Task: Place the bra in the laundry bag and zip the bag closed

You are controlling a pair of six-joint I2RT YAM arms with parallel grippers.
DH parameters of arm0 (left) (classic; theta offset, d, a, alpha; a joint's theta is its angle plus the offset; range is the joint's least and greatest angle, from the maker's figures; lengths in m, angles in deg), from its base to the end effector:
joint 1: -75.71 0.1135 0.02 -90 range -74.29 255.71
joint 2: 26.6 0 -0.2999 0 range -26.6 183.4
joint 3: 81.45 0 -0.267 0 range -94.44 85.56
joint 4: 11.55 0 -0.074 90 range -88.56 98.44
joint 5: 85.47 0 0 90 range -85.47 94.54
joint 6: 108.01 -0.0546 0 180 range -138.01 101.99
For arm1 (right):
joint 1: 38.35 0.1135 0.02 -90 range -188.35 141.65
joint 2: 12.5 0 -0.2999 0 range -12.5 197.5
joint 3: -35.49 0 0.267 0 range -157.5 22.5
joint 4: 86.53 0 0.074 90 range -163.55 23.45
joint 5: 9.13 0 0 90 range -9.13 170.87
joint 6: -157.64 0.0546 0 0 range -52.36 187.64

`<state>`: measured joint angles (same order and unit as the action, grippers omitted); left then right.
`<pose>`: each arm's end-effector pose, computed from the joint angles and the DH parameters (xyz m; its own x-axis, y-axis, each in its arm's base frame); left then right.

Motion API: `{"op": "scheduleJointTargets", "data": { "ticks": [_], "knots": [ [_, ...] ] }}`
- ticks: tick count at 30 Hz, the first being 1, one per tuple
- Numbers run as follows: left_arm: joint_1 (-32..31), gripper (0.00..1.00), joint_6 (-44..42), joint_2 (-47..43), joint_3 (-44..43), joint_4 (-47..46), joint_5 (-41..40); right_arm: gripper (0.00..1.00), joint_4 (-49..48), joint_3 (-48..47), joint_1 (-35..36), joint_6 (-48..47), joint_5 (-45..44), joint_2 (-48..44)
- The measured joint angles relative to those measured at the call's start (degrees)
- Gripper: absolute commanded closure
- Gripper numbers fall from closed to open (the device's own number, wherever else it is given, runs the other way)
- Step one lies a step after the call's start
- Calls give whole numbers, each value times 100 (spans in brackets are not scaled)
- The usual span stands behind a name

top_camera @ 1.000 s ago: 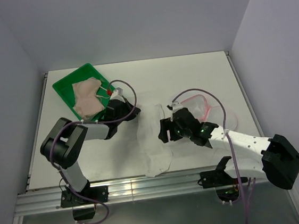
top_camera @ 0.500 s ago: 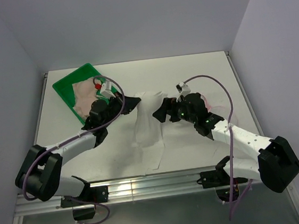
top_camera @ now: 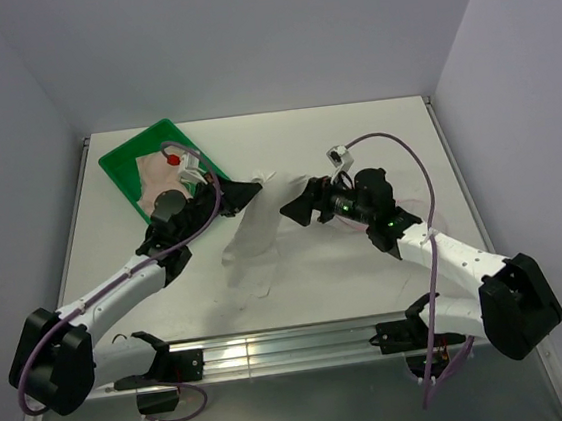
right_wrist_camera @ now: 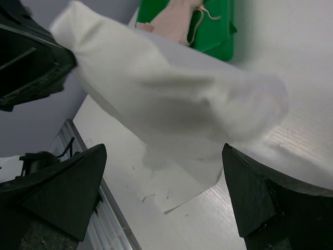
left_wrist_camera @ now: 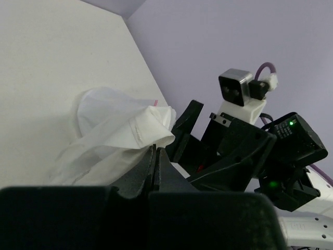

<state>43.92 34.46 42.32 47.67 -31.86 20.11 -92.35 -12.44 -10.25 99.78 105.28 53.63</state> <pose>0.2409 -0.1666 0.3157 -0.5628 -0.5499 -0.6171 0.4748 0.3961 -0.7859 0.2303 0.1486 0.2778 -0.5777 0.2407 -0.7799 -0.5641 0.5729 0.5946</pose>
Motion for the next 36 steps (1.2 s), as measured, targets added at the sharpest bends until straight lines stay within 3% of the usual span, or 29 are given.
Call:
{"op": "scheduleJointTargets", "data": {
  "ticks": [9,21,22,24,27,28,29,31,32,36],
  "knots": [
    [0,100,79,-404,-9,535,164,0,-570,-138,-2,-28,310,339],
    [-2,100,101,-887,-168,772,256,4,-1062,39,0,116,695,-168],
    [-7,100,103,-887,-168,791,264,6,-1147,44,0,177,767,-166],
    [-17,100,103,-887,-170,831,273,23,-1355,46,2,321,925,-166],
    [-28,100,101,-887,-190,870,284,63,-1644,42,31,546,1078,-166],
    [-28,94,92,-887,-214,898,278,84,-1676,33,37,610,1102,-166],
    [-28,75,63,-887,-240,951,264,89,-1700,20,42,651,1113,-166],
    [-28,51,-76,-905,-308,1119,227,96,-1580,-87,57,730,1091,-168],
    [-28,32,-177,-925,-341,1211,212,99,-1482,-162,66,728,1060,-168],
    [-35,14,-562,-1200,-374,1624,114,100,-855,-647,63,693,861,-184]
  ]
}}
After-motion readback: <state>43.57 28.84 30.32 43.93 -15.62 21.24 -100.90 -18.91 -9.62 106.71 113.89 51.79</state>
